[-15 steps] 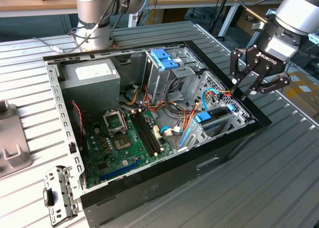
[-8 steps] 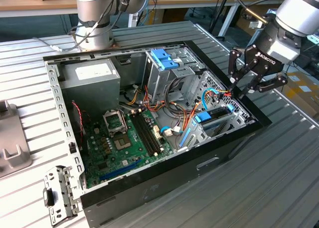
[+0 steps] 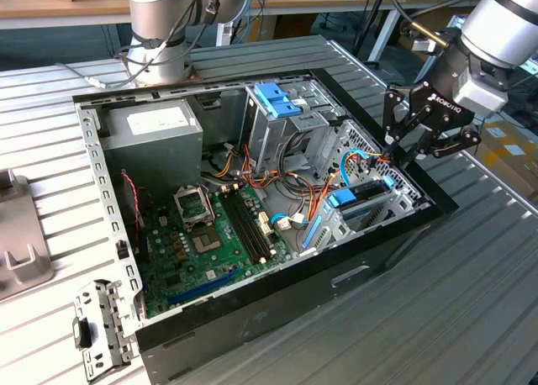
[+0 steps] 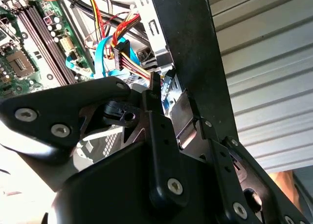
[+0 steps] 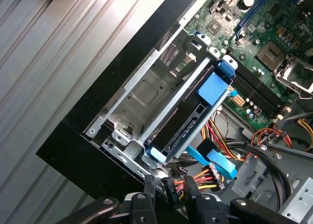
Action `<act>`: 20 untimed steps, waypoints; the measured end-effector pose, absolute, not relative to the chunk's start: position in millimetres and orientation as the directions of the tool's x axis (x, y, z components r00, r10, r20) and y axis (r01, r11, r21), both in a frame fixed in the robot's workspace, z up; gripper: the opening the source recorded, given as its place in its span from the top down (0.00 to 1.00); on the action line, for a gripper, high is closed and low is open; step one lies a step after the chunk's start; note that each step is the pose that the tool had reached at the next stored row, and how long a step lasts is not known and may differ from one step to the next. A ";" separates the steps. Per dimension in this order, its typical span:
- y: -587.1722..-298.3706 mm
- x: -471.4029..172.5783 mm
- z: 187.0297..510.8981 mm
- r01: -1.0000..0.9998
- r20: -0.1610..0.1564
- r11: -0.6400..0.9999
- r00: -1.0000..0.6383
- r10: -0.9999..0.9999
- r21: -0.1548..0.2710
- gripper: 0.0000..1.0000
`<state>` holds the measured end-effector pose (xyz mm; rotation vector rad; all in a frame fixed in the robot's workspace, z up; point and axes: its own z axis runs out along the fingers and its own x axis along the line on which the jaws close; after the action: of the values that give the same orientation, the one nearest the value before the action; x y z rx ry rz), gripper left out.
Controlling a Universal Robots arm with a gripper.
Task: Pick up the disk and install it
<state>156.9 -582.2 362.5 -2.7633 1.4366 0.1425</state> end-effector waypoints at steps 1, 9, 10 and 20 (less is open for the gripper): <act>-582.3 156.9 362.0 -0.815 -0.092 -0.578 0.575 -0.813 0.021 0.63; -582.4 156.9 361.4 -0.802 -0.092 -0.597 0.593 -0.800 0.021 0.63; -582.4 156.9 361.3 -0.802 -0.092 -0.597 0.593 -0.800 0.021 0.64; -582.4 156.9 361.4 -0.801 -0.092 -0.598 0.595 -0.799 0.021 0.83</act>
<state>156.9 -582.4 361.4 -2.7844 1.3969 0.1433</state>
